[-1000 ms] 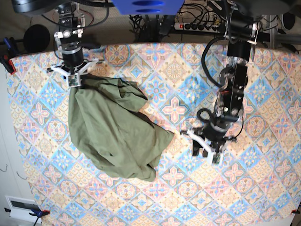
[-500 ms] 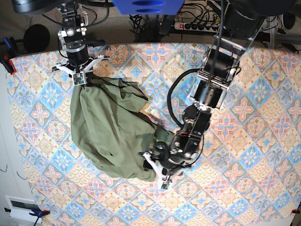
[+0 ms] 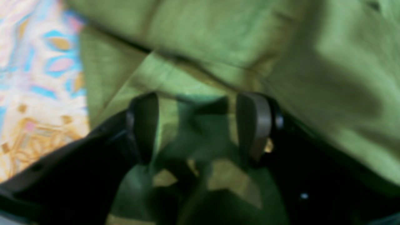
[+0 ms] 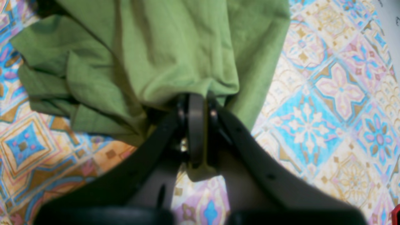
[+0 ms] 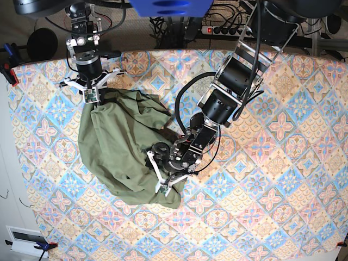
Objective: Layout the t-shirt on the table in an organized manner, then fold the t-shirt properly
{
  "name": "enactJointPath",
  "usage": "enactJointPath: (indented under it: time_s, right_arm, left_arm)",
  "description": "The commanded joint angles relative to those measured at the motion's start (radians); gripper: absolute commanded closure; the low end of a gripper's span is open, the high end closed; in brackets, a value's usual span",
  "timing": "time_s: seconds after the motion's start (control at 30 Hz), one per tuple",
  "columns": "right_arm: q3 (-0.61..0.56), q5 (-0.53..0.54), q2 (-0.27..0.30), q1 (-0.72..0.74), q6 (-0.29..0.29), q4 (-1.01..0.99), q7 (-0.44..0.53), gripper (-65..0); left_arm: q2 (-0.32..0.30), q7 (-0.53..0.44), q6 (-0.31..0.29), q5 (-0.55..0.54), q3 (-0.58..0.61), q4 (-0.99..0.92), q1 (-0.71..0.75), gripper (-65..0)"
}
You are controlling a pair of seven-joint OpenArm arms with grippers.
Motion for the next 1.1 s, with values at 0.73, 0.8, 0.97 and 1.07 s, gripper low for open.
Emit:
enactJointPath:
  time_s: [0.73, 0.8, 0.97, 1.07]
  right_arm:
    - [0.012, 0.0, 0.088, 0.226, -0.002, -0.036, -0.056, -0.4]
    - [0.012, 0.0, 0.094, 0.237, -0.002, -0.047, -0.056, -0.6]
    - [0.012, 0.0, 0.094, 0.235, -0.002, -0.054, -0.056, -0.7]
    - [0.012, 0.0, 0.094, 0.218, -0.002, -0.054, -0.056, -0.7]
  left_arm:
    - [-0.449, 0.301, -0.164, -0.12, -0.277, 0.95, 0.576, 0.0]
    - [-0.479, 0.293, -0.164, -0.115, -0.28, 1.013, 0.633, 0.0]
    - [-0.469, 0.29, -0.159, -0.121, -0.412, 1.068, 0.668, 0.0]
    - [-0.407, 0.293, -0.156, -0.114, -0.46, 1.06, 0.604, 0.0]
